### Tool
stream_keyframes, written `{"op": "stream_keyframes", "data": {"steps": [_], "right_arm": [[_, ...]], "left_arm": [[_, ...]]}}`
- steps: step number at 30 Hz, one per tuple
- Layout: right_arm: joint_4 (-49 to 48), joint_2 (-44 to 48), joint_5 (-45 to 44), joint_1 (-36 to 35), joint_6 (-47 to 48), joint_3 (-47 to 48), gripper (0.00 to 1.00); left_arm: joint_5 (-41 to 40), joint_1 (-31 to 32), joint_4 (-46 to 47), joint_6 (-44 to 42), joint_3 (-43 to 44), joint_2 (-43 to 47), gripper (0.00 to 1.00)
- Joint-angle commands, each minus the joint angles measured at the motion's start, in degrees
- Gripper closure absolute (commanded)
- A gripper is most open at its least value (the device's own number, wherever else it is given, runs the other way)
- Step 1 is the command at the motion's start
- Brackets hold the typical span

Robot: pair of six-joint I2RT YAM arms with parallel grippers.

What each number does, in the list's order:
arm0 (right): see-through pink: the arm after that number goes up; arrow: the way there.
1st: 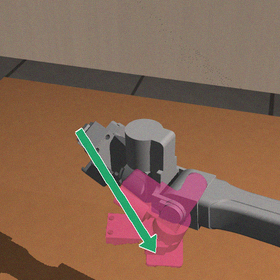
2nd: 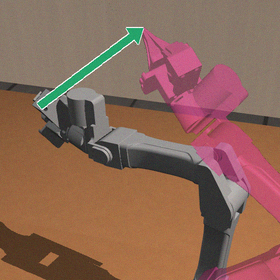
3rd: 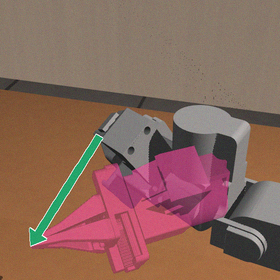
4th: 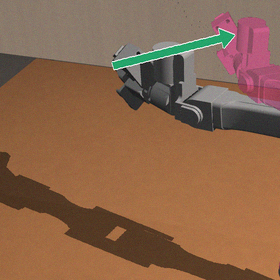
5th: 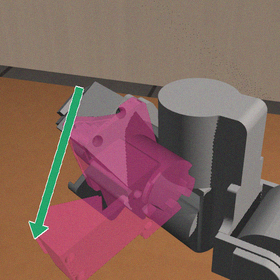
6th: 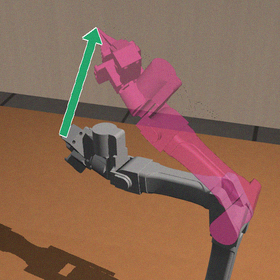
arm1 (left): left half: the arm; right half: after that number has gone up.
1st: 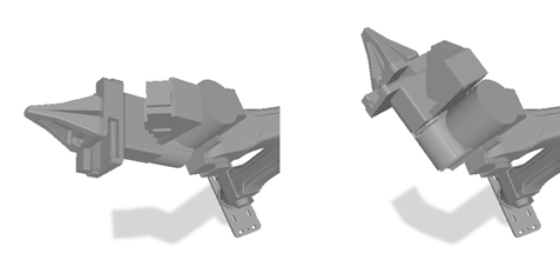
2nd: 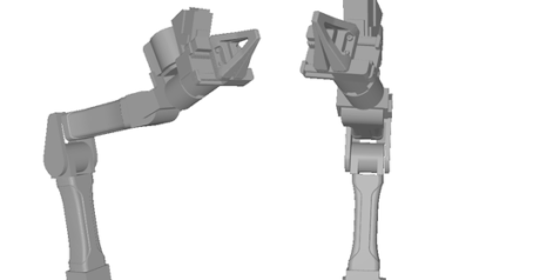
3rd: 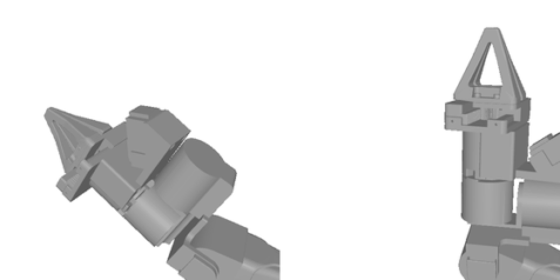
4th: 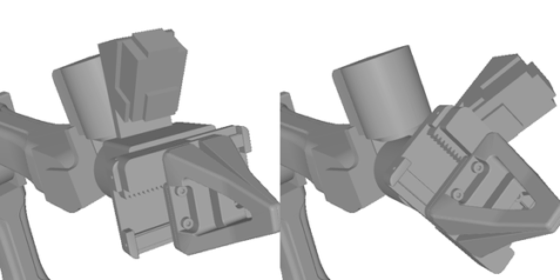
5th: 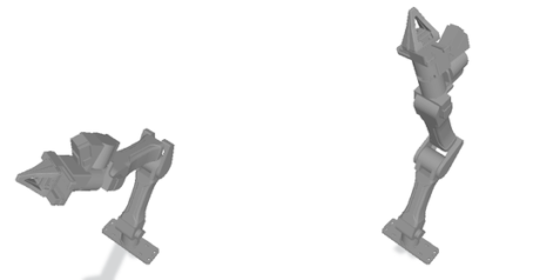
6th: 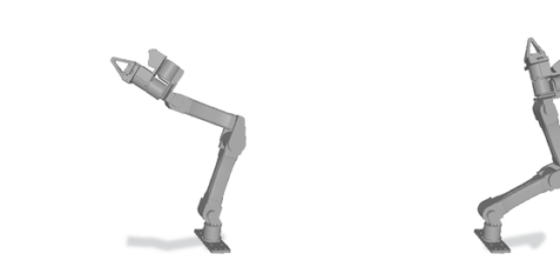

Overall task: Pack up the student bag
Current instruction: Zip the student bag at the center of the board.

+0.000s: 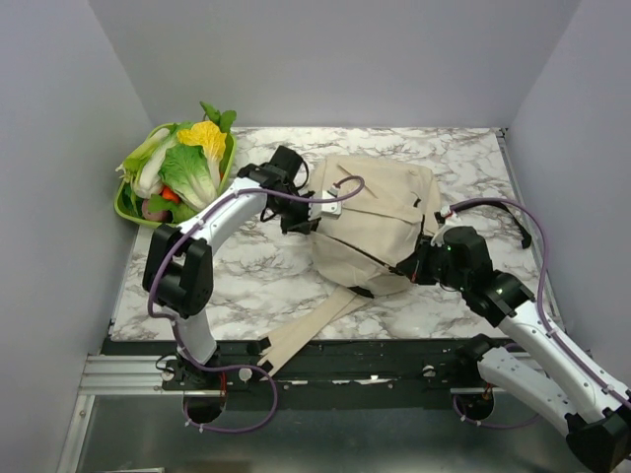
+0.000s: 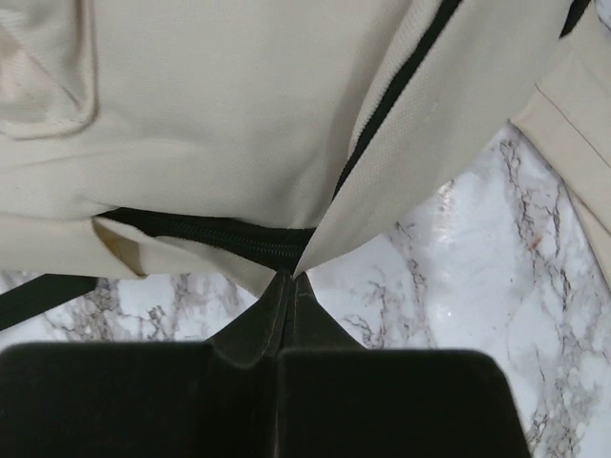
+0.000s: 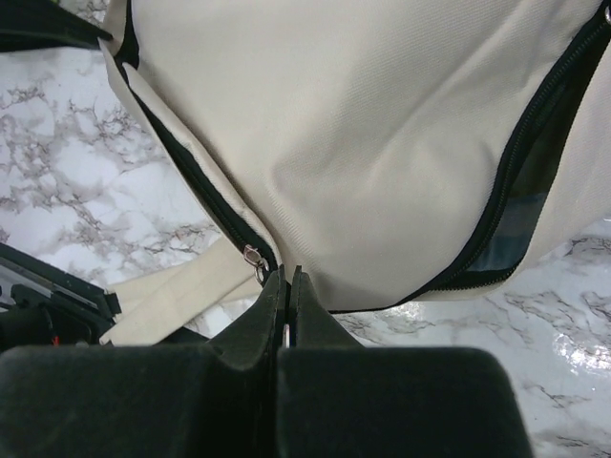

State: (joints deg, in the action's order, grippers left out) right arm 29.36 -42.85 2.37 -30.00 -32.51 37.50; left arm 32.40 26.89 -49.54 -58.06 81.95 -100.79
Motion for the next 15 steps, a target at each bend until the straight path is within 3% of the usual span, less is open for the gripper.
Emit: {"op": "stream_keyframes", "data": {"steps": [1,3,5,7,15], "right_arm": [[2.6,0.0,-2.7,0.4,1.0,1.1,0.99],[1.5,-0.6,-1.0,0.4,0.7,0.7,0.99],[-0.4,-1.8,0.4,0.5,0.3,0.5,0.99],[-2.3,-2.8,1.4,0.4,0.1,0.1,0.99],[-6.1,-5.7,3.8,0.4,0.4,0.8,0.99]], "left_arm": [[-0.4,-2.1,-5.7,3.7,11.1,-2.1,0.93],[2.3,1.6,-8.4,2.9,12.5,1.0,0.79],[4.2,6.0,-10.9,1.2,11.9,3.6,0.59],[5.3,9.0,-14.3,-1.4,11.3,6.7,0.49],[1.1,21.2,-12.4,-2.7,6.8,7.9,0.43]]}}
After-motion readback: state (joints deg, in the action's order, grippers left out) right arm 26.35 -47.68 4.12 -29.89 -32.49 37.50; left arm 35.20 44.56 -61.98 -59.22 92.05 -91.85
